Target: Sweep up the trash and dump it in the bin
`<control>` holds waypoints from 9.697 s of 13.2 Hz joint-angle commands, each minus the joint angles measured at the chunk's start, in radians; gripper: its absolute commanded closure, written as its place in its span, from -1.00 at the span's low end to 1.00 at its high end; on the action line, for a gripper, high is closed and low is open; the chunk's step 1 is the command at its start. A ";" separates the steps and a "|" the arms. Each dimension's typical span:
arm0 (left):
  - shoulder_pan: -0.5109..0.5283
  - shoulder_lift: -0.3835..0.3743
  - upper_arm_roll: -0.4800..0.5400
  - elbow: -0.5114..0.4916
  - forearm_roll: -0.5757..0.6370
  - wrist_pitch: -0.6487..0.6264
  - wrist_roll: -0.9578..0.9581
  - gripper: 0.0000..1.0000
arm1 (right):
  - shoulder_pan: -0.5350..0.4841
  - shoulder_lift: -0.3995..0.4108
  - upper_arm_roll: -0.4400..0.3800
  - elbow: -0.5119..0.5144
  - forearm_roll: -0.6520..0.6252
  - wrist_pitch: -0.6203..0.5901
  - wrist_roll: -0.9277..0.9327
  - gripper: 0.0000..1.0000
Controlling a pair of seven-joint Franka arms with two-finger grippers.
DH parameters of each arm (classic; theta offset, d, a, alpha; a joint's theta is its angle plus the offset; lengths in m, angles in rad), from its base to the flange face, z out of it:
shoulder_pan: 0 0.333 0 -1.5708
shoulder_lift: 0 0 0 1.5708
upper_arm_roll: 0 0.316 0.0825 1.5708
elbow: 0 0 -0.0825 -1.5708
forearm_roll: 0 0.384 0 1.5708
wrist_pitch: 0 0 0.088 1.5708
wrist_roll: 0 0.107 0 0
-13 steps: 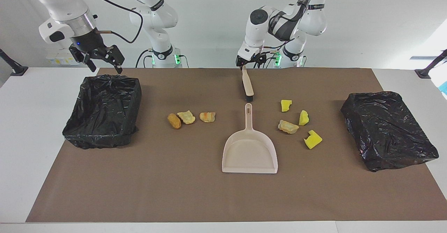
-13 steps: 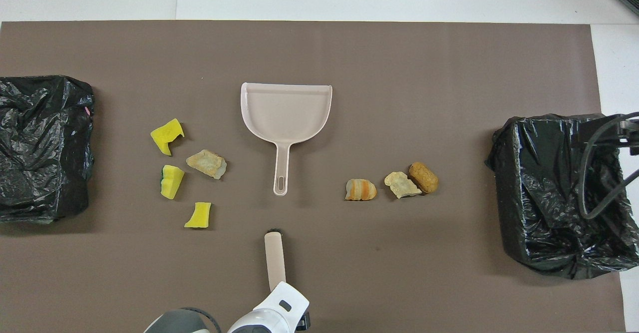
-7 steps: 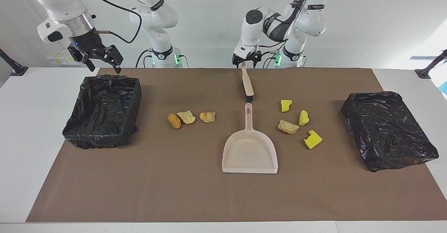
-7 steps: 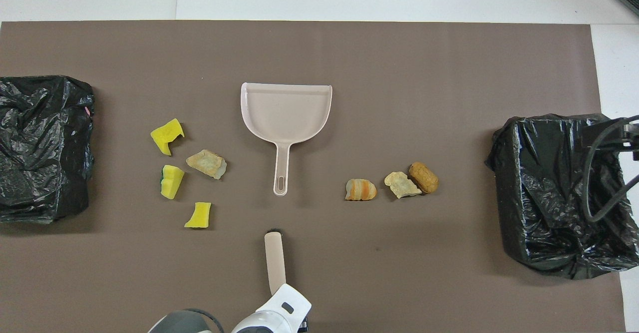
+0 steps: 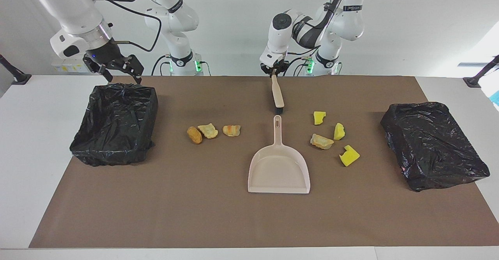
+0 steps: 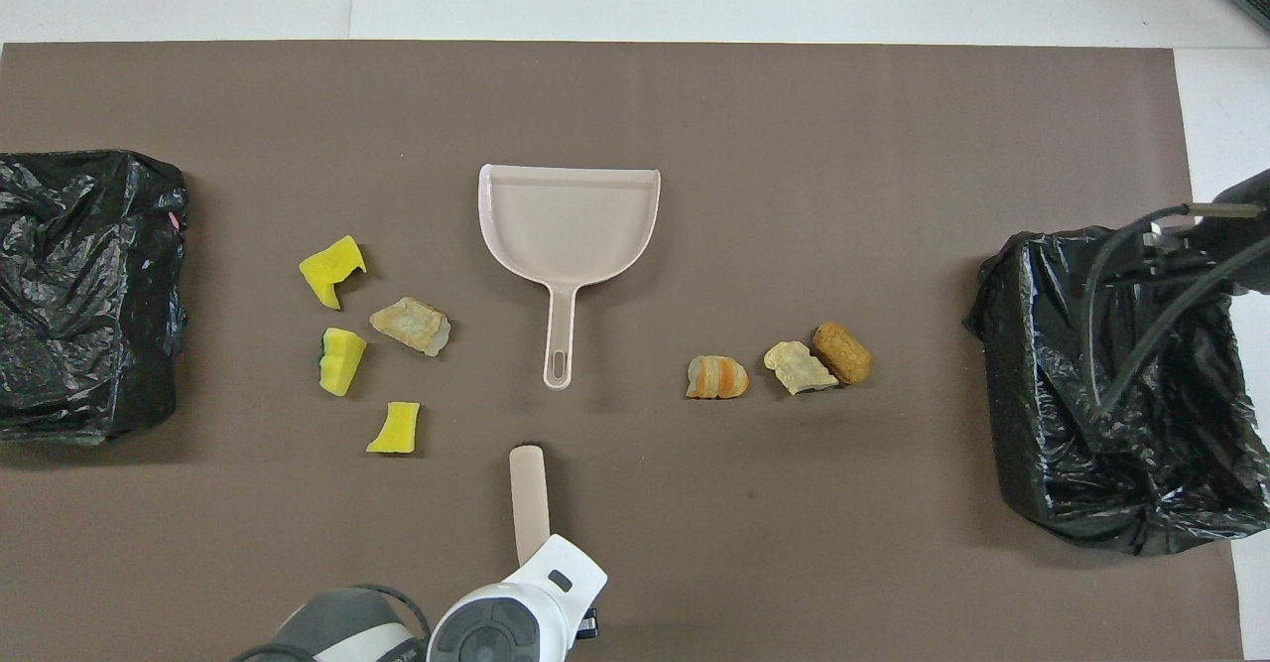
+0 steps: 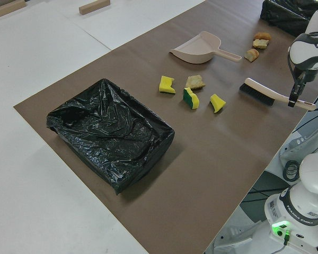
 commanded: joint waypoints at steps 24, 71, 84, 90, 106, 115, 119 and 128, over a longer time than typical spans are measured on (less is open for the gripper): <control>0.846 0.464 0.018 0.792 0.252 -0.403 0.962 1.00 | 0.703 0.401 0.009 -0.031 -0.140 0.632 0.853 -1.00; 0.591 0.389 0.018 0.660 -0.025 -0.402 0.533 1.00 | 0.574 0.306 0.015 -0.261 -0.066 0.764 -0.963 1.00; 0.604 0.035 0.013 0.165 -0.010 -0.431 0.039 1.00 | 0.575 0.257 0.015 -0.359 -0.140 0.775 -1.281 1.00; 0.455 0.033 0.004 0.105 0.007 -0.214 0.135 1.00 | 0.581 0.262 0.014 -0.353 -0.158 0.769 -1.273 1.00; 0.651 0.182 0.044 0.518 0.010 -0.391 0.692 1.00 | 0.652 0.237 0.011 -0.308 -0.235 0.513 -0.907 1.00; 0.535 0.231 0.039 0.256 0.041 -0.165 0.633 1.00 | 0.654 0.248 0.015 -0.310 -0.235 0.528 -0.865 1.00; 0.400 0.235 0.039 0.255 -0.076 -0.131 0.568 1.00 | 0.654 0.246 0.015 -0.311 -0.235 0.528 -0.864 1.00; 0.423 0.231 0.044 0.436 -0.186 -0.332 0.476 1.00 | 0.651 0.246 0.015 -0.311 -0.235 0.531 -0.865 1.00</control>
